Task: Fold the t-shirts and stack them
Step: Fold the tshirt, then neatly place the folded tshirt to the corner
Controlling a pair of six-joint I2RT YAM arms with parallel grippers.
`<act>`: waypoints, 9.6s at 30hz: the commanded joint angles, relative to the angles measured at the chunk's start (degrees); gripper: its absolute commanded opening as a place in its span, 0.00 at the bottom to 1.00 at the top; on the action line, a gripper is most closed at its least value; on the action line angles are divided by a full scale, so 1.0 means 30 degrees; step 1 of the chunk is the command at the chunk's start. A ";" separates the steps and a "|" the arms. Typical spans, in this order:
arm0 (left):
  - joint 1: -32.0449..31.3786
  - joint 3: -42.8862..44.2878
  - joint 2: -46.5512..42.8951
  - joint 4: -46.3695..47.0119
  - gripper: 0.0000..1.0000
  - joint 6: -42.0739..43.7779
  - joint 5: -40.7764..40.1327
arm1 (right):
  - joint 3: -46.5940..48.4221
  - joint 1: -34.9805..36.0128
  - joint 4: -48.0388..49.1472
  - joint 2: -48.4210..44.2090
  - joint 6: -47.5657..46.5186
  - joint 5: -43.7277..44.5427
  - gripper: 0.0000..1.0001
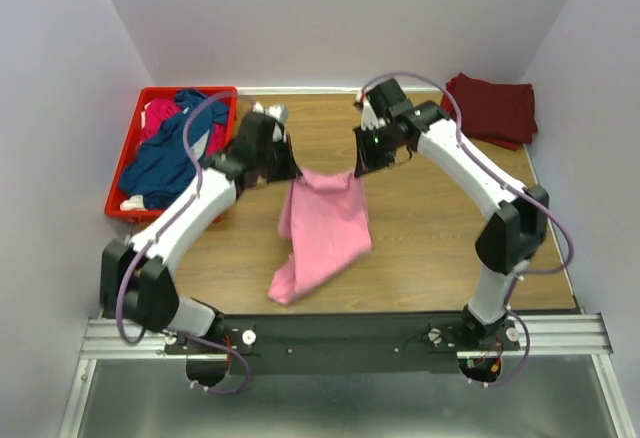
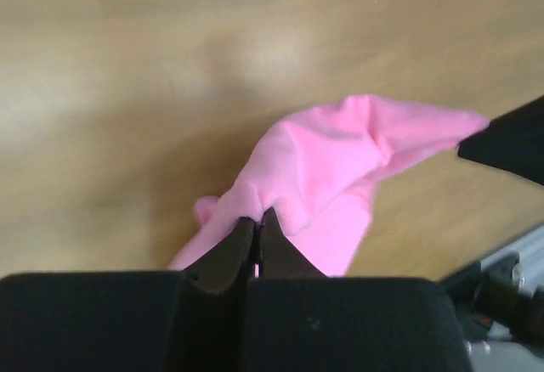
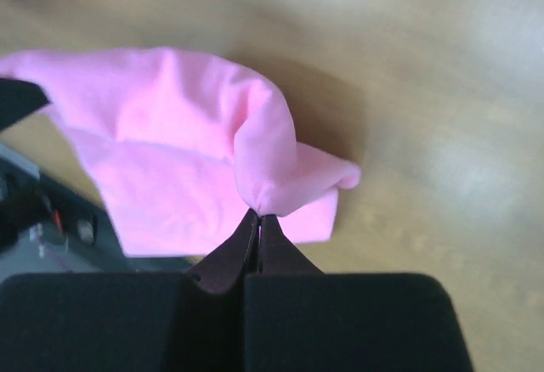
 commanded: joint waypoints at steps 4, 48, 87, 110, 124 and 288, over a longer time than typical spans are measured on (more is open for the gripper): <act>0.2583 1.1659 0.6453 -0.0467 0.00 0.4250 0.1667 | 0.8970 -0.2420 0.0321 0.4222 -0.1643 0.1071 0.01; -0.4394 -0.7709 -0.6606 0.2019 0.00 -0.1401 0.5626 | -0.9860 -0.3799 -0.1056 -0.7291 -0.1526 -0.8074 0.01; 0.4987 0.1902 1.0005 0.8933 0.02 0.2553 0.4011 | 0.7168 -0.4385 0.4920 1.0733 -0.0707 -0.1774 0.01; 0.4491 -0.0374 0.4354 1.0366 0.57 0.2964 0.4594 | -0.0326 -0.4619 1.0216 0.3966 0.2253 -0.1774 0.45; 0.4167 0.2339 1.2372 1.4001 0.15 0.0445 0.8201 | -0.1975 -0.5905 2.2201 0.9526 0.8022 -1.2405 0.45; -0.9513 0.2541 0.6895 0.4745 0.55 0.4455 -1.0636 | -1.6476 -0.7050 0.9495 -0.9336 0.5326 0.8891 0.99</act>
